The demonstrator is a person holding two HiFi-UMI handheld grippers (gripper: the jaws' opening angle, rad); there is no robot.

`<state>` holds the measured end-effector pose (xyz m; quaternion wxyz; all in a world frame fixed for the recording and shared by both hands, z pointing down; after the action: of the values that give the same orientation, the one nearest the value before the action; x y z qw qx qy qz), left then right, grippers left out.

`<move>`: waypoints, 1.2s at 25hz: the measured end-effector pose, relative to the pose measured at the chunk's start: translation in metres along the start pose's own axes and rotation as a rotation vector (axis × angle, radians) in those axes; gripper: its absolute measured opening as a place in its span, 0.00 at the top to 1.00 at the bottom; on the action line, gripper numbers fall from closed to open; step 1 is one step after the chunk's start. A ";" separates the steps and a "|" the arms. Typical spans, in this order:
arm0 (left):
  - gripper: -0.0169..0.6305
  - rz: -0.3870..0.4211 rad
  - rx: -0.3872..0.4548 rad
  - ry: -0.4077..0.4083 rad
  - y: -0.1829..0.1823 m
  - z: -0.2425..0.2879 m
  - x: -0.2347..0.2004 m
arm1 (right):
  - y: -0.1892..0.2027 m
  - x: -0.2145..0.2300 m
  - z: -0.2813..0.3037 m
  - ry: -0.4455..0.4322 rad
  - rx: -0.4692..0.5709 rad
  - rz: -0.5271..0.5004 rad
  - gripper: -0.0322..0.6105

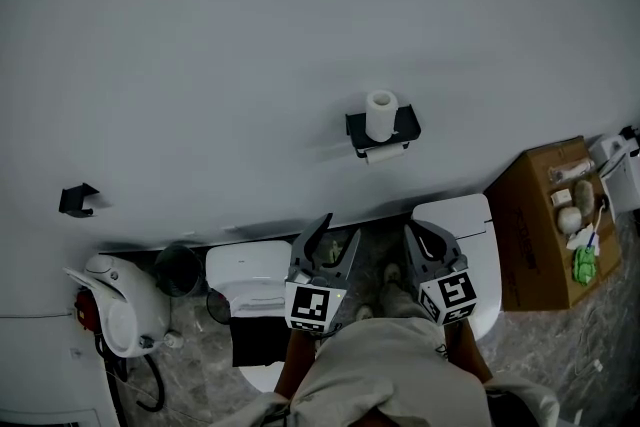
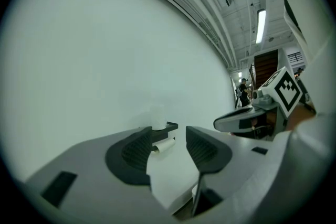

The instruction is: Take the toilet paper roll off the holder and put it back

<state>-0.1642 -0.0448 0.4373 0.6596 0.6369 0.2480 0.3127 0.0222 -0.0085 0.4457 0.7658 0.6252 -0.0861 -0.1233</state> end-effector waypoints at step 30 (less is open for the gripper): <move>0.65 0.022 -0.069 -0.124 -0.009 0.120 -0.031 | -0.015 0.104 0.109 -0.156 0.013 0.027 0.95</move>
<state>-0.0977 -0.1496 0.4342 0.6918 0.6346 0.1886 0.2883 0.0887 -0.1441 0.4511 0.7542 0.6176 -0.1548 -0.1608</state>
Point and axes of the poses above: the fingertips, and each gripper's own axes: z forward along the fingers, x to its right, y out of its underside, the point moved 7 cm from there along -z, backward along the fingers, and after that the axes turned 5 degrees about y, right-handed, at the moved point
